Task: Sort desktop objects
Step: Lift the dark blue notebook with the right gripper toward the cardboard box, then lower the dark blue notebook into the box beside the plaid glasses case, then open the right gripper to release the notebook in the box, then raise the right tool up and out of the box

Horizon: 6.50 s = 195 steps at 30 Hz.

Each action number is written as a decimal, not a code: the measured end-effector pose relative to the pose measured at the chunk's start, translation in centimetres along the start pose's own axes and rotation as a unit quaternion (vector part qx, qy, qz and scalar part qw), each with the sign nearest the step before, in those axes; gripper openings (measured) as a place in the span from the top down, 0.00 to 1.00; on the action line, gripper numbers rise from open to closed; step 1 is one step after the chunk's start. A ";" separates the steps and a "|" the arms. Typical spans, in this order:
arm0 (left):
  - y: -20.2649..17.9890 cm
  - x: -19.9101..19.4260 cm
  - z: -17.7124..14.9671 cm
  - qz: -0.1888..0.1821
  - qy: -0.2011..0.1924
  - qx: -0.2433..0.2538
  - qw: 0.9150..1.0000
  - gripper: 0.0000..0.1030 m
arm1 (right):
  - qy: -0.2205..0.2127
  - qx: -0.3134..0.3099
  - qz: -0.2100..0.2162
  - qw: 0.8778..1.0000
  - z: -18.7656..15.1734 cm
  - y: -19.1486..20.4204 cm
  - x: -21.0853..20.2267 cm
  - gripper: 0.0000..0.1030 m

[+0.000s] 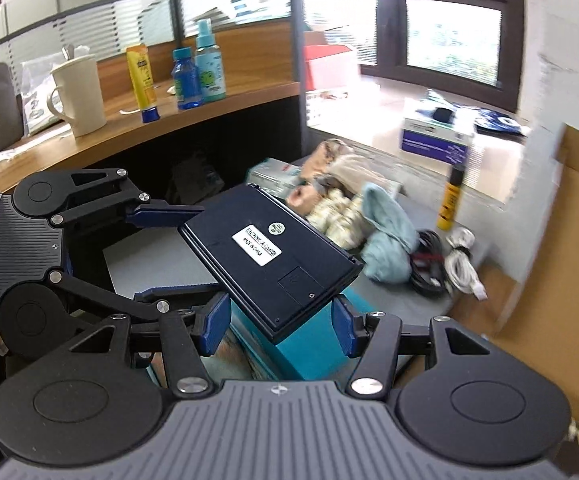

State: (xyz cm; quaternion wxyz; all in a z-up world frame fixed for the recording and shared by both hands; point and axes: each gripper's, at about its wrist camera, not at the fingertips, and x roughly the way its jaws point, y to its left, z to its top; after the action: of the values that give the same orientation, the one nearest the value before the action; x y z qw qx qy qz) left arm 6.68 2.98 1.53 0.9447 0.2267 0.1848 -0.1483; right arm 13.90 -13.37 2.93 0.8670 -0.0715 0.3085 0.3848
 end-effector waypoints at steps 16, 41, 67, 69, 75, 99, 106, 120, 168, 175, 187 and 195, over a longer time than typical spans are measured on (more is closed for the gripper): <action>-11.2 2.1 4.1 -0.080 -0.025 0.080 0.993 0.44 | -0.006 0.057 -0.065 0.996 -8.9 -6.6 -9.3 0.41; -23.3 9.4 7.4 -0.178 0.003 0.151 0.972 0.43 | 0.042 0.107 -0.121 0.986 -18.5 -16.3 -13.1 0.42; -29.3 18.3 9.9 -0.278 0.075 0.184 0.940 0.43 | 0.082 0.177 -0.171 0.966 -22.9 -23.0 -13.1 0.42; -29.5 19.0 10.1 -0.290 0.082 0.177 0.937 0.43 | 0.082 0.183 -0.173 0.964 -22.9 -23.1 -13.4 0.42; -30.0 19.9 10.2 -0.300 0.084 0.170 0.935 0.43 | 0.090 0.184 -0.177 0.963 -22.9 -22.7 -13.7 0.42; -30.2 16.5 8.8 -0.335 0.054 0.213 0.916 0.55 | 0.082 0.164 -0.193 0.964 -20.3 -21.2 -16.2 0.48; -30.4 17.3 9.6 -0.342 0.060 0.194 0.918 0.61 | 0.086 0.152 -0.205 0.963 -19.3 -22.3 -14.9 0.48; -29.2 19.2 10.8 -0.321 0.077 0.145 0.933 0.60 | 0.072 0.160 -0.209 0.962 -20.4 -22.9 -15.3 0.48; -18.2 9.6 7.6 -0.235 0.038 0.029 0.971 0.00 | 0.155 0.183 -0.286 0.928 -19.0 -25.0 -7.6 0.28; -18.1 8.9 7.3 -0.227 0.027 0.035 0.973 0.00 | 0.140 0.223 -0.334 0.905 -19.0 -24.6 -7.2 0.28; -17.5 8.6 6.9 -0.211 0.026 0.014 0.977 0.00 | 0.121 0.225 -0.333 0.908 -19.4 -23.3 -10.8 0.25; -17.1 7.6 6.5 -0.209 0.021 0.006 0.978 0.00 | 0.138 0.225 -0.308 0.914 -20.8 -21.0 -12.7 0.41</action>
State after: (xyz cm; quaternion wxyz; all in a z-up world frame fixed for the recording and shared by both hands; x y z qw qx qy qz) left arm 9.02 -16.26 -2.64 0.8876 0.1915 0.2473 -0.3383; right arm 12.37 -43.35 -8.61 0.8844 -0.0191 0.4663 0.0051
